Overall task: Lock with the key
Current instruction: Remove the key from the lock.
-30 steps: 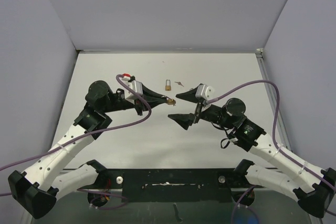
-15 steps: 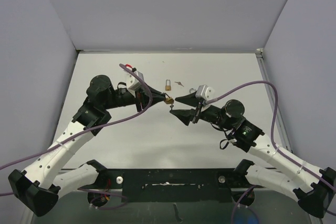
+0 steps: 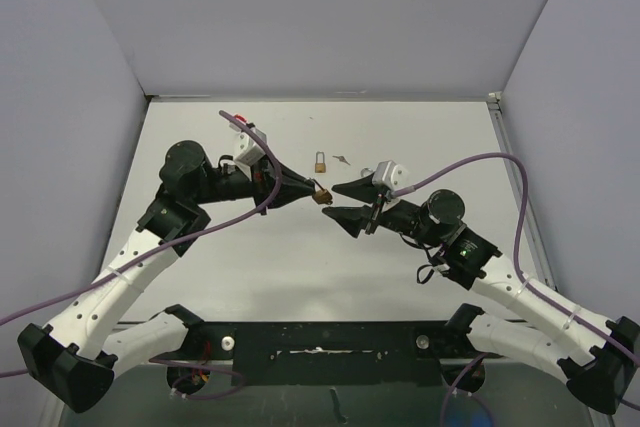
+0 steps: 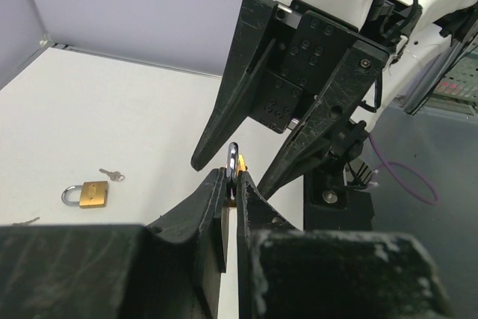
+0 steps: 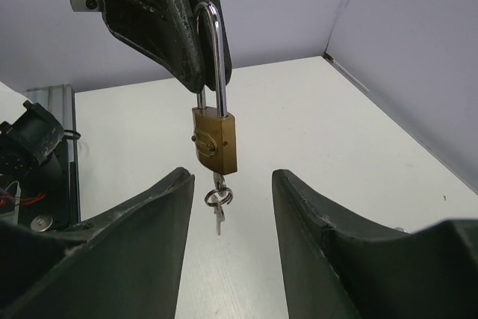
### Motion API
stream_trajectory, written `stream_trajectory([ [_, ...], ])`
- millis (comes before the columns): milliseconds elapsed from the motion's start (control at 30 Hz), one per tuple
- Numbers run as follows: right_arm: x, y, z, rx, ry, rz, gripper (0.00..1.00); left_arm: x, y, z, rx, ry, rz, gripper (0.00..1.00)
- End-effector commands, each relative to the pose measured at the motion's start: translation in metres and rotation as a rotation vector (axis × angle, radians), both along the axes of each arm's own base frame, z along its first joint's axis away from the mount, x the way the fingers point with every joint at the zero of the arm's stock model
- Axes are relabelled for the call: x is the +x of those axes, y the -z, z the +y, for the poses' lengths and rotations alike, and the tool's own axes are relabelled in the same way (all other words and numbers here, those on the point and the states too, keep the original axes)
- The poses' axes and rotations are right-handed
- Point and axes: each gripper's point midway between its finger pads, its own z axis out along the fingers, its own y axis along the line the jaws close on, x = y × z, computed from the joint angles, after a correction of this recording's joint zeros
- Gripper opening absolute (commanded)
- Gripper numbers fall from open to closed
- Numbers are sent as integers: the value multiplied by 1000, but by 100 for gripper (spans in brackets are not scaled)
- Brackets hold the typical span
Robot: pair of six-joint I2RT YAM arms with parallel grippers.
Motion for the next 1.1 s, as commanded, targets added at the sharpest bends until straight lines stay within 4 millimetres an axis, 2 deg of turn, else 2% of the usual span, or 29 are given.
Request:
stream_trajectory([
  [0, 1, -16, 1, 53, 7, -46, 47, -13, -37, 2, -82, 56, -81, 0],
  [67, 1, -17, 1, 56, 3, -45, 43, -13, -37, 2, -82, 58, -78, 0],
  [233, 0, -17, 3, 62, -8, -42, 20, -12, -37, 1, -86, 57, -78, 0],
  [267, 0, -17, 4, 65, -11, -42, 14, -11, -37, 1, -86, 53, -76, 0],
  [300, -1, -17, 4, 65, -14, -39, 3, -9, -38, 1, -90, 43, -80, 0],
  [333, -1, -17, 5, 66, -16, -37, 0, -6, -37, 1, -91, 32, -82, 0],
  [500, 0, -7, 7, 47, -21, -9, 0, 13, -42, 7, -104, -65, -113, 0],
  [733, 4, 25, 16, 17, -25, 85, 0, 39, -69, 29, -249, -198, -206, 0],
  [867, 5, 38, 19, 10, -17, 114, 0, 45, -81, 37, -312, -236, -250, 0],
  [967, 8, 41, 17, 0, 5, 114, 0, 61, -74, 39, -253, -275, -236, 0],
  [1067, 18, 38, 9, -2, 81, 98, 0, 89, -45, 47, -143, -360, -155, 0],
])
